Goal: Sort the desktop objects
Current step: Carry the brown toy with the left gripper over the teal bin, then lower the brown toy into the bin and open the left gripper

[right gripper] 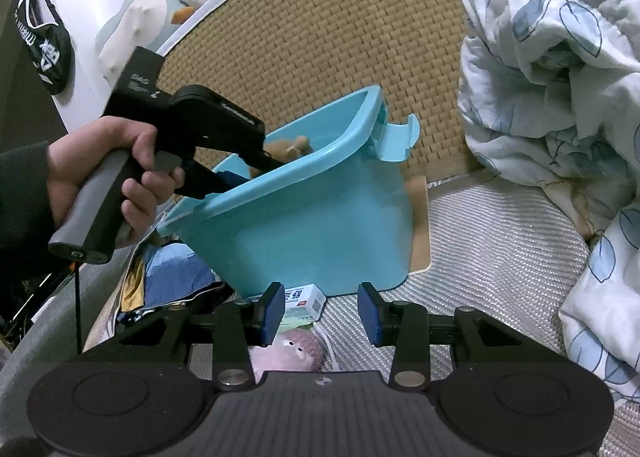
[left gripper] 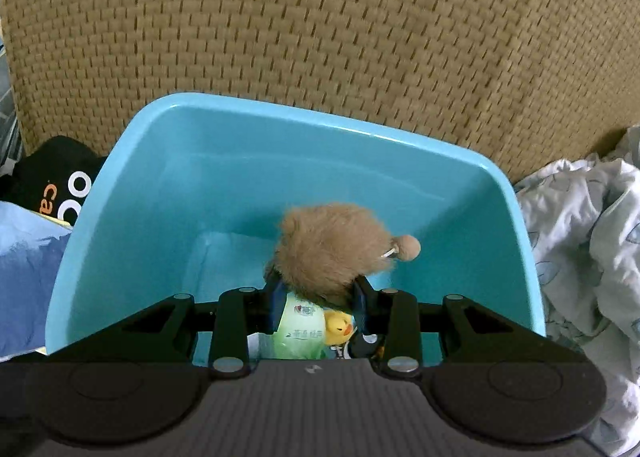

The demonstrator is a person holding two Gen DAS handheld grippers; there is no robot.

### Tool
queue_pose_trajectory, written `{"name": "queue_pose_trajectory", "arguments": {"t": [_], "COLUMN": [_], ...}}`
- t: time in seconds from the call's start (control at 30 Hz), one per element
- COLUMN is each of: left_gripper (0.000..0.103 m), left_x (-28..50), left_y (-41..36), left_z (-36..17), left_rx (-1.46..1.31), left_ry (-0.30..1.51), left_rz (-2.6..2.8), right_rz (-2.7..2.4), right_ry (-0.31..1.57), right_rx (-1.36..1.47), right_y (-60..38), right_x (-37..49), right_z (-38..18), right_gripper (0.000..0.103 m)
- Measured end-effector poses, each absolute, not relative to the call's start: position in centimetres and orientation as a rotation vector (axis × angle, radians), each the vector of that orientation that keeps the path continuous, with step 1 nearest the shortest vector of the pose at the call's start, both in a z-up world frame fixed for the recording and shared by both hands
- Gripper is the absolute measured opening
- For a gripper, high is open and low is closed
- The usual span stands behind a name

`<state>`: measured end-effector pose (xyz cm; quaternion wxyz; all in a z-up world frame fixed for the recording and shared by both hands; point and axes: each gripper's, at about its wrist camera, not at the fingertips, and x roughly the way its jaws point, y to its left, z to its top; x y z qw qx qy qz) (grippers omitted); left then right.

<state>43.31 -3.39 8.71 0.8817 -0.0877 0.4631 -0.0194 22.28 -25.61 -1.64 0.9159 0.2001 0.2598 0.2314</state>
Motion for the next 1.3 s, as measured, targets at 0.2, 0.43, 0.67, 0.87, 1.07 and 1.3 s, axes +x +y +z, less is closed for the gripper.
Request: {"name": "queue_pose_trajectory", "arguments": {"t": [0.2,0.43,0.67,0.87,1.07,1.3], "left_gripper": [0.038,0.038,0.038,0.038,0.042,0.041], "left_x": [44.2,44.4,44.3,44.0,43.3,43.0], "left_y": [-3.8,-4.1,-4.4,-4.6,-4.4,-4.4], "left_z": [8.1,7.3,6.9,7.1,7.0,7.4], "left_rx": [-0.162,-0.138,-0.119,-0.106,-0.103,-0.075], "left_ry": [1.025,1.078,1.112,1.13,1.134,1.119], "left_rz": [-0.031,-0.033,-0.031,-0.029,-0.023,-0.006], "right_rz": [0.473,0.474,0.471,0.46,0.461,0.458], "right_ry": [0.532,0.532,0.532,0.529,0.53,0.532], "right_rx": [0.425,0.429,0.434,0.44,0.439,0.437], "right_y": [-25.8,-25.8,-25.9,-25.7,-25.7,-25.7], "right_x": [22.4,22.3,22.3,22.0,22.0,22.0], "right_z": [-1.6,-1.6,-1.6,-1.5,-1.5,-1.6], "right_gripper": [0.044,0.044,0.044,0.044,0.044,0.045]}}
